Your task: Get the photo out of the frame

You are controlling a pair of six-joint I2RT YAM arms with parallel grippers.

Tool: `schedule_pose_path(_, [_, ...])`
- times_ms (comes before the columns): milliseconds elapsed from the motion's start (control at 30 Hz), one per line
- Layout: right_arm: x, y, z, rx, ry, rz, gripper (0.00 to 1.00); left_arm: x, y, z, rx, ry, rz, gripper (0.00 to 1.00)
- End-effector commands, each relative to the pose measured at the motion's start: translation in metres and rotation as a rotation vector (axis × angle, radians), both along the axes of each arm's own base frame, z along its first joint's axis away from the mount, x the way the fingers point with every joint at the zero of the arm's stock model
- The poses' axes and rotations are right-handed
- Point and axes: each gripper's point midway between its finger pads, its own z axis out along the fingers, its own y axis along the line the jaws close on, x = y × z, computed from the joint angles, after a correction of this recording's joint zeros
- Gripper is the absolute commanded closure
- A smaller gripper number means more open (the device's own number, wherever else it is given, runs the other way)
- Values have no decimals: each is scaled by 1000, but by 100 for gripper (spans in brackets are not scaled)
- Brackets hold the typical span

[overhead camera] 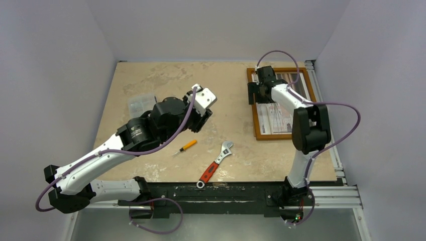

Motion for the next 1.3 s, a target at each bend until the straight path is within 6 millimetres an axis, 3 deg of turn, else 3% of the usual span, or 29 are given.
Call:
schedule_pose_path(0, [0, 19, -14, 105, 17, 0, 30, 2, -7, 4, -48, 8, -3, 55])
schedule_pose_path(167, [-7, 14, -37, 94, 50, -12, 34, 2, -8, 2, -47, 13, -7, 55])
schedule_pose_path(333, [-12, 11, -50, 78, 70, -16, 46, 2, -8, 2, -47, 15, -7, 55])
schedule_pose_path(567, [-15, 5, -40, 59, 46, -30, 81, 3, -10, 0, -47, 24, -9, 55])
schedule_pose_path(667, [-13, 4, -25, 60, 19, -34, 91, 3, -10, -1, -49, 27, -8, 55])
schedule_pose_path(833, [-10, -6, 21, 25, -41, -80, 100, 3, -13, -3, -50, 36, -15, 55])
schedule_pose_path(1067, [-14, -19, 75, -61, -126, -161, 100, 2, -12, -1, -55, 36, -20, 55])
schedule_pose_path(1267, [-10, -7, 98, -141, -233, -159, 100, 0, -11, 1, -57, 37, -27, 55])
